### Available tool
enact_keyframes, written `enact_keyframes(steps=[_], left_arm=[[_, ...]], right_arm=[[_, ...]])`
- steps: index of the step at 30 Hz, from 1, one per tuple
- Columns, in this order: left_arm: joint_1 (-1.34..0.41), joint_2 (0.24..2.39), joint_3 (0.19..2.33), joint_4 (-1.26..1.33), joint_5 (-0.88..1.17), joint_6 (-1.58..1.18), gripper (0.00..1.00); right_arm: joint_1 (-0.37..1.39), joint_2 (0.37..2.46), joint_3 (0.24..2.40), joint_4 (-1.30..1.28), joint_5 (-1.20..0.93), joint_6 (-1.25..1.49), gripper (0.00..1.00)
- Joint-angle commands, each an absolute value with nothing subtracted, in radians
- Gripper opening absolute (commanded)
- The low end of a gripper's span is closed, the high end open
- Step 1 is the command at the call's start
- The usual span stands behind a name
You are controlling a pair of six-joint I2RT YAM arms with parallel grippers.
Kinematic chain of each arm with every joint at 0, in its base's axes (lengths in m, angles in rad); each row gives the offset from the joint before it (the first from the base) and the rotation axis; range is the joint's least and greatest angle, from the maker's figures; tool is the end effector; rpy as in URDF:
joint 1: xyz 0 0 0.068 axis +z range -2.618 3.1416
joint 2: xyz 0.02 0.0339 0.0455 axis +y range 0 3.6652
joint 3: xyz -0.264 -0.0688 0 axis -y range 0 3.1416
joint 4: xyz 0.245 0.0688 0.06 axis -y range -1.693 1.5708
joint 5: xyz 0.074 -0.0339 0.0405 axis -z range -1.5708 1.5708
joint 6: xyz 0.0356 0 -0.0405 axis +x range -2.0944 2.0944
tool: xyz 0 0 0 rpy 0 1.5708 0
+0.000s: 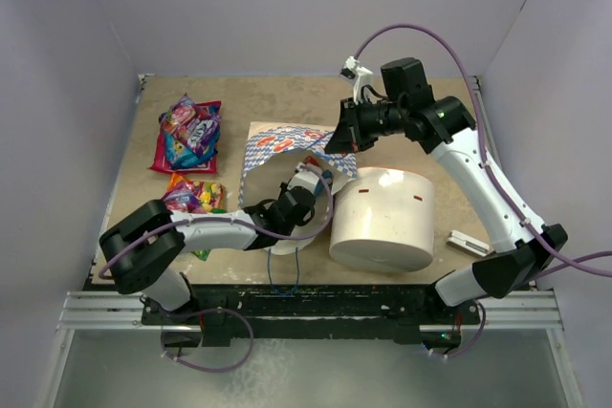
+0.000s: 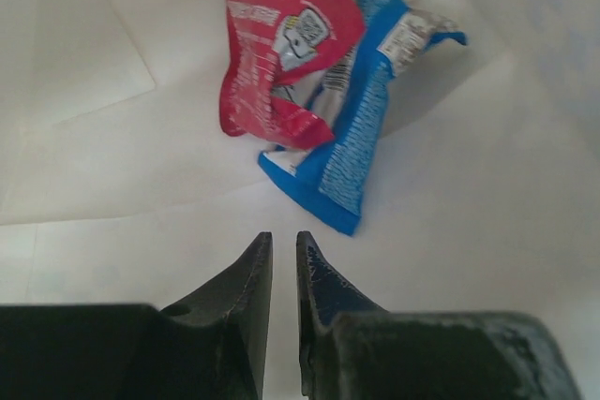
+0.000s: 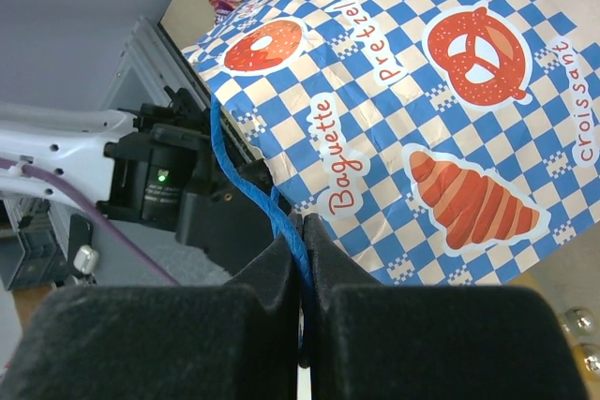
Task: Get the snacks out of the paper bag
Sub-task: Take out the snack from the paper bag.
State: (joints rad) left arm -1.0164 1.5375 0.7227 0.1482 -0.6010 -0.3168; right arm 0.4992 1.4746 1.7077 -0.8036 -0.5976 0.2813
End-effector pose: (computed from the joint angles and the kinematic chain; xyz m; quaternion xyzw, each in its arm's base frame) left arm 0.1772 -0.2480 0.1763 0.1730 0.8515 -0.0487 0.4926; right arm 0.2593 0.1642 0.4354 -0.2315 0.8183 0.4132 0.3256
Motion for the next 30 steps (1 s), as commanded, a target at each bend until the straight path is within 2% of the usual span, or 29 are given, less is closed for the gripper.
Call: enact_keyframes(steps=[1,7,11,15,21,28,30], left_arm=[[-0.949,1.592,0.794,0.259,-0.600,-0.295,0.23],[-0.905,1.692,0.893,0.281,-0.582,-0.258,0.35],[-0.896,1.763,0.973,0.260,-0.590,-0.268,0.50],[-0.888,1.831,1.040,0.244,-0.617,-0.286,0.58],[-0.846,1.919,1.116,0.156,-0.626,-0.331,0.54],[-0.820,1.959,1.135,0.108,-0.591,-0.321,0.34],[-0.807,1.979,1.138,0.087,-0.584,-0.320,0.40]], right_arm=[[0.502,1.481,1.763,-0.799,-0.629,0.281,0.00],[0.502,1.485,1.766,-0.788,-0.648,0.279,0.00],[0.502,1.484,1.768,-0.793,-0.652,0.278,0.00],[0.501,1.480,1.764,-0.802,-0.663,0.265,0.00],[0.501,1.480,1.766,-0.800,-0.672,0.254,0.00],[0.502,1.477,1.753,-0.776,-0.683,0.249,0.00],[0.502,1.470,1.747,-0.763,-0.687,0.251,0.00]])
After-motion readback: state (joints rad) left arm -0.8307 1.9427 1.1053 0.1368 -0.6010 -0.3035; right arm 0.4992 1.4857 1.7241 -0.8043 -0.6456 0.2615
